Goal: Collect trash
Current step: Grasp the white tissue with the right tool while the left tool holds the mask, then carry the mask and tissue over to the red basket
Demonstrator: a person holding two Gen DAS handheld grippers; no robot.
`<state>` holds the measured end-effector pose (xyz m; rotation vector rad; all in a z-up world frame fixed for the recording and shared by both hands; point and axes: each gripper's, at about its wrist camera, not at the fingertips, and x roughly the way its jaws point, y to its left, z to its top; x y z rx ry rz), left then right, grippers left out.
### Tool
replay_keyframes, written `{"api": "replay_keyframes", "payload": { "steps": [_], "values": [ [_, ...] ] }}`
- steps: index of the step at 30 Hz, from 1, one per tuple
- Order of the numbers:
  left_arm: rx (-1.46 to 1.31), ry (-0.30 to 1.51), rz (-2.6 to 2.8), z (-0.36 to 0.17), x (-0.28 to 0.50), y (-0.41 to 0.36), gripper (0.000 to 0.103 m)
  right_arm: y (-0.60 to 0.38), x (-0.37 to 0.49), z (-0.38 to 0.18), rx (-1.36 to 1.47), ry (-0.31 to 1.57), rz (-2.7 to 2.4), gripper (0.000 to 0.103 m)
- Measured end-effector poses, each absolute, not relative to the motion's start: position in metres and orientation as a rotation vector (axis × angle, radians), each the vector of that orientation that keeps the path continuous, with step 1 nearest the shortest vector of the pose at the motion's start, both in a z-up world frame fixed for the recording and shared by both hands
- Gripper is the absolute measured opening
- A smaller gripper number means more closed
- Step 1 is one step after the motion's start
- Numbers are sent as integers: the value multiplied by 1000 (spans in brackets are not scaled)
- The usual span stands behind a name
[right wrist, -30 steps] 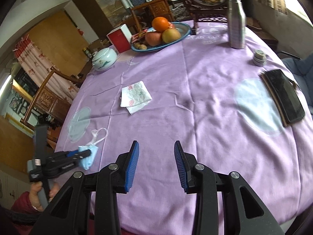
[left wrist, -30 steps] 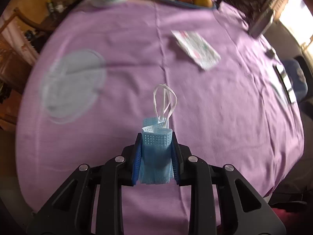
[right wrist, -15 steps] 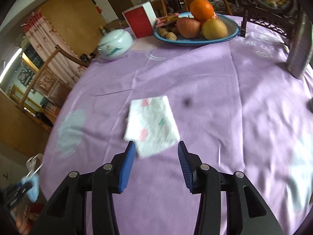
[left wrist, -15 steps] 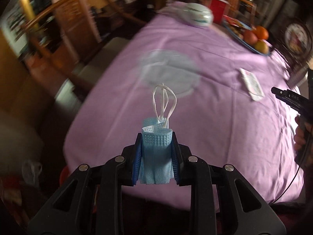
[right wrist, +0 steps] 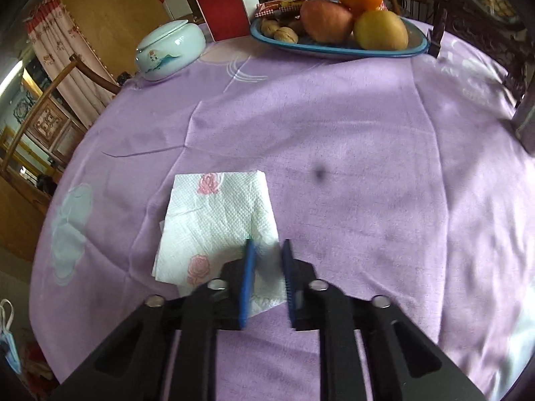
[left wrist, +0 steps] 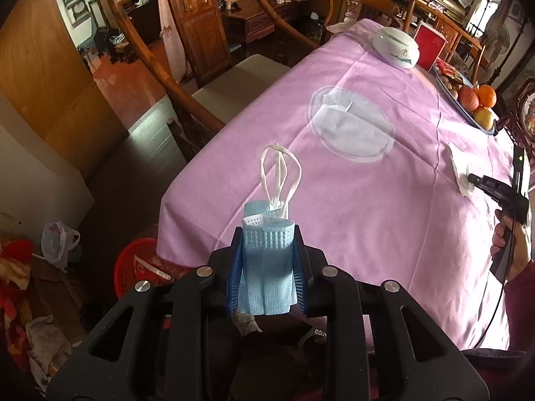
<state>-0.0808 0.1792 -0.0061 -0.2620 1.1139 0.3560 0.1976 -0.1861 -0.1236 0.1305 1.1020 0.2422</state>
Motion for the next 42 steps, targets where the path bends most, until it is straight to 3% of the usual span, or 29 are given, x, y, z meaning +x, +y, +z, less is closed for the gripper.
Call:
{"api": "replay_keyframes", "payload": {
  "steps": [12, 22, 42],
  "values": [
    [-221, 1062, 192, -2, -34, 168, 28, -162, 120, -30, 169, 919, 400, 3],
    [-239, 1040, 129, -8, -26, 179, 28, -91, 61, 2, 65, 917, 569, 3],
    [-627, 1097, 660, -78, -222, 357, 28, 114, -23, 19, -278, 954, 1023, 3]
  ]
}}
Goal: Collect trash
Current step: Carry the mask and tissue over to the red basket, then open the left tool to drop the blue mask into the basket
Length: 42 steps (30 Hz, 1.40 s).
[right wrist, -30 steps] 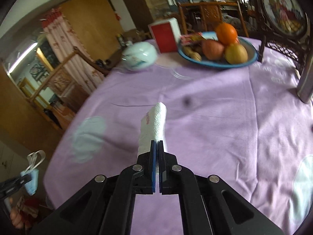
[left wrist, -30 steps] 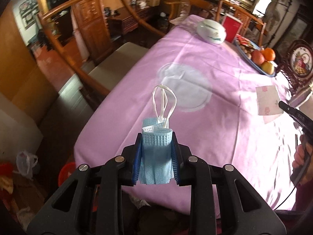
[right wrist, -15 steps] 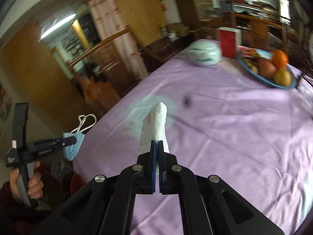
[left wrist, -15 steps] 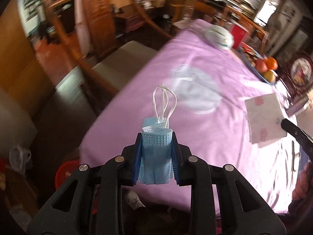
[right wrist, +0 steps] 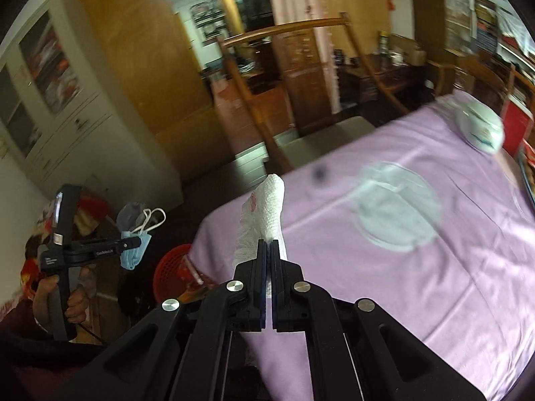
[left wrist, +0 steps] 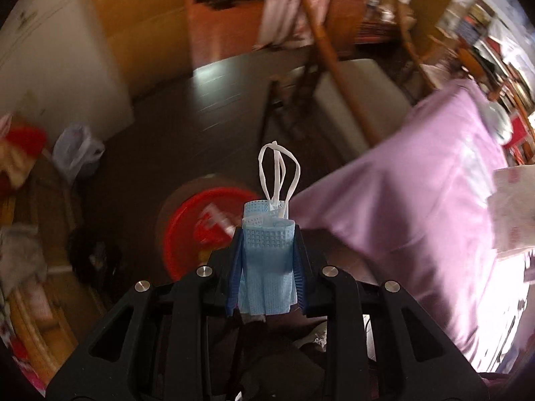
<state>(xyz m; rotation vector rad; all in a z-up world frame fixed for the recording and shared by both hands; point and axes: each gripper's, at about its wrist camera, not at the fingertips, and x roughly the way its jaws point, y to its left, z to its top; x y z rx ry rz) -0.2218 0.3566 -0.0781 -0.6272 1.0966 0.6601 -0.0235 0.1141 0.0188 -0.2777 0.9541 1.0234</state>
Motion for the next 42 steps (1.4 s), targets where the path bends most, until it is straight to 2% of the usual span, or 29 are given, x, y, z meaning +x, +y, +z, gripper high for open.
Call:
{"api": "replay_keyframes", "payload": {
  "steps": [4, 9, 13, 32, 42],
  "values": [
    [-697, 1111, 675, -95, -241, 373, 30, 134, -38, 22, -315, 950, 1049, 3],
    [-731, 1123, 680, -102, -243, 386, 51, 150, -49, 27, -347, 944, 1050, 3],
    [-734, 1113, 686, -99, -247, 390, 57, 156, -52, 25, -355, 949, 1055, 3],
    [-814, 1066, 861, -81, -325, 402, 63, 245, -109, -13, -504, 1064, 1352, 3],
    [-859, 1063, 938, -80, -366, 404, 63, 318, -148, -56, -570, 1168, 1473, 6]
  ]
}}
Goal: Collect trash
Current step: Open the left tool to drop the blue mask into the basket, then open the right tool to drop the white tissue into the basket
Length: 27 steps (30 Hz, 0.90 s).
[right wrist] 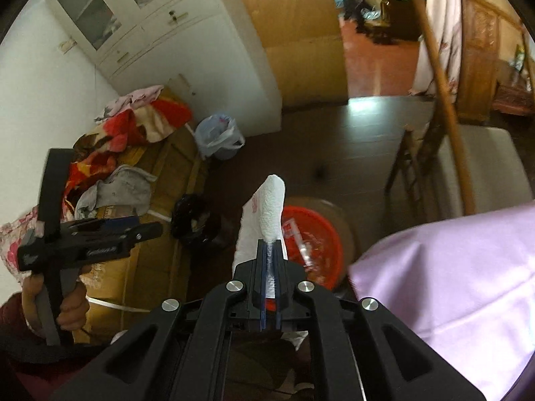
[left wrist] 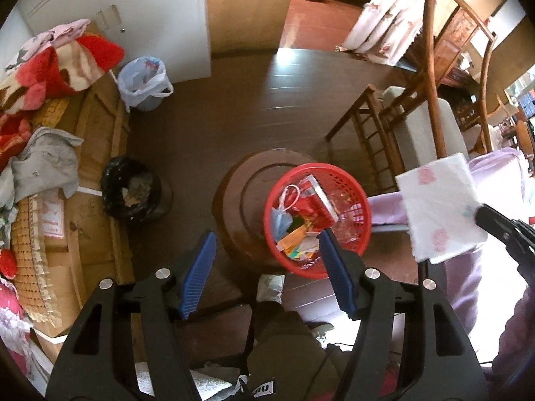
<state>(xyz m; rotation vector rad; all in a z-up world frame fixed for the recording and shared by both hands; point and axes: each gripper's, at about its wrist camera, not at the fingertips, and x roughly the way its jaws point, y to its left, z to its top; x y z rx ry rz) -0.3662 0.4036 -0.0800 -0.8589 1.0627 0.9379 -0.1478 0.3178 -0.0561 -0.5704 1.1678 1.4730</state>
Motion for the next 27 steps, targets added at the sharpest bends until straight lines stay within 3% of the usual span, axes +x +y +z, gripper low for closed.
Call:
{"api": "replay_keyframes", "payload": {
  "steps": [18, 22, 27],
  "values": [
    [-853, 1063, 921, -81, -358, 418, 64, 342, -151, -69, -570, 1225, 1478, 11],
    [-859, 1062, 926, -82, -362, 419, 65, 345, -152, -67, -567, 1222, 1478, 19],
    [-849, 1056, 911, -80, -356, 422, 65, 342, -150, -55, -564, 1191, 1466, 19]
  ]
}}
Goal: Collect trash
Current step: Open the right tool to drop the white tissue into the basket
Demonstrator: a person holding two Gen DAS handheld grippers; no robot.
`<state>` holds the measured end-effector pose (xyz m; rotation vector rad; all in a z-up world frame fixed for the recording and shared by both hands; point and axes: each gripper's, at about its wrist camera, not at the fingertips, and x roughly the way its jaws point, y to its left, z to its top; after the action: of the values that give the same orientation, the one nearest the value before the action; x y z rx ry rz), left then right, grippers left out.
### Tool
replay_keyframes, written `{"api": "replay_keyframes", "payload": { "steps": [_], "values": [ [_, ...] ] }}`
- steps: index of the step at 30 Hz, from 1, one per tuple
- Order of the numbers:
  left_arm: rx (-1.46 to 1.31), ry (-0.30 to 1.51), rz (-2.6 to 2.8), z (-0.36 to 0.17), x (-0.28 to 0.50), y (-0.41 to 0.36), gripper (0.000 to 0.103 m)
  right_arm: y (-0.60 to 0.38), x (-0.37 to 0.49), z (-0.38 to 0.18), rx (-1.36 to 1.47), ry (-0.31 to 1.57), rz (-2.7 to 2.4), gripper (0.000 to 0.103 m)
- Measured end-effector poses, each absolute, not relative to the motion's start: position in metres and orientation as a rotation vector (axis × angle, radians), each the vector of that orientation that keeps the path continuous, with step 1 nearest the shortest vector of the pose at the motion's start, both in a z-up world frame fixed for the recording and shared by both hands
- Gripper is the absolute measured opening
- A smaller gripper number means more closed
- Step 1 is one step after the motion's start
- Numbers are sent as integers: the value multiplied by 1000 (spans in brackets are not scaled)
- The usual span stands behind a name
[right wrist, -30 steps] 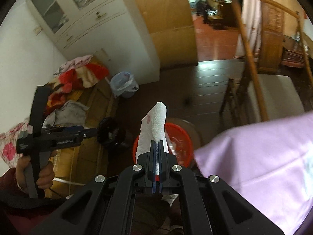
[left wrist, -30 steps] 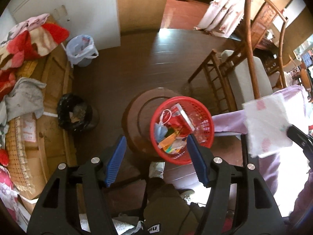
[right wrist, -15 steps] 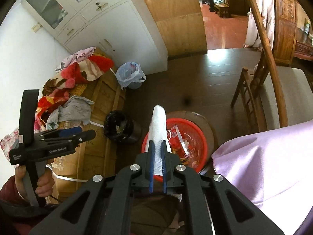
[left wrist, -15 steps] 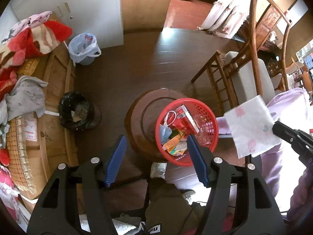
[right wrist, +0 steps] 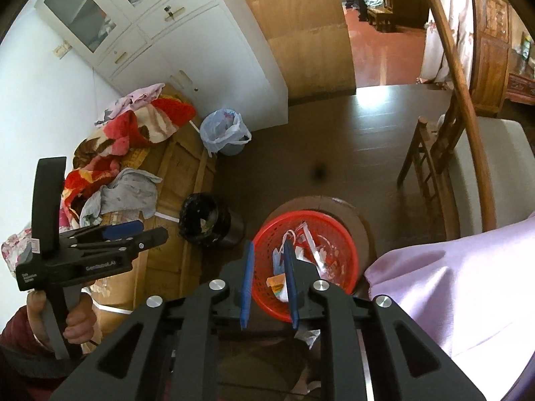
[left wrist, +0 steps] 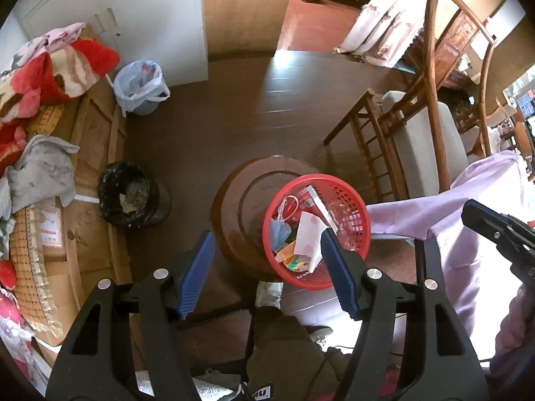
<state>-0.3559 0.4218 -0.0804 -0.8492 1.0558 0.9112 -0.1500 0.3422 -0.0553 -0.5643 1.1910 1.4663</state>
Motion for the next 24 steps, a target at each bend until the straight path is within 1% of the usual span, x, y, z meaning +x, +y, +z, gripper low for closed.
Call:
{"api": "replay_keyframes", "payload": {
  "steps": [10, 13, 15, 17, 20, 24],
  "values": [
    [-720, 1074, 816, -69, -311, 416, 65, 307, -141, -33, -559, 1123, 1373, 24],
    [-686, 1072, 828, -60, -301, 408, 69, 290, -135, -27, -553, 1105, 1350, 27],
    [-664, 1065, 843, -52, -295, 400, 73, 277, -130, -21, -549, 1094, 1340, 29],
    [-637, 1061, 867, -44, -289, 390, 78, 266, -127, -17, -549, 1084, 1329, 34],
    [-604, 1055, 901, -33, -283, 373, 85, 252, -124, -11, -561, 1063, 1333, 39],
    [-594, 1052, 947, -25, -282, 352, 87, 238, -123, -6, -568, 1040, 1360, 41]
  ]
}}
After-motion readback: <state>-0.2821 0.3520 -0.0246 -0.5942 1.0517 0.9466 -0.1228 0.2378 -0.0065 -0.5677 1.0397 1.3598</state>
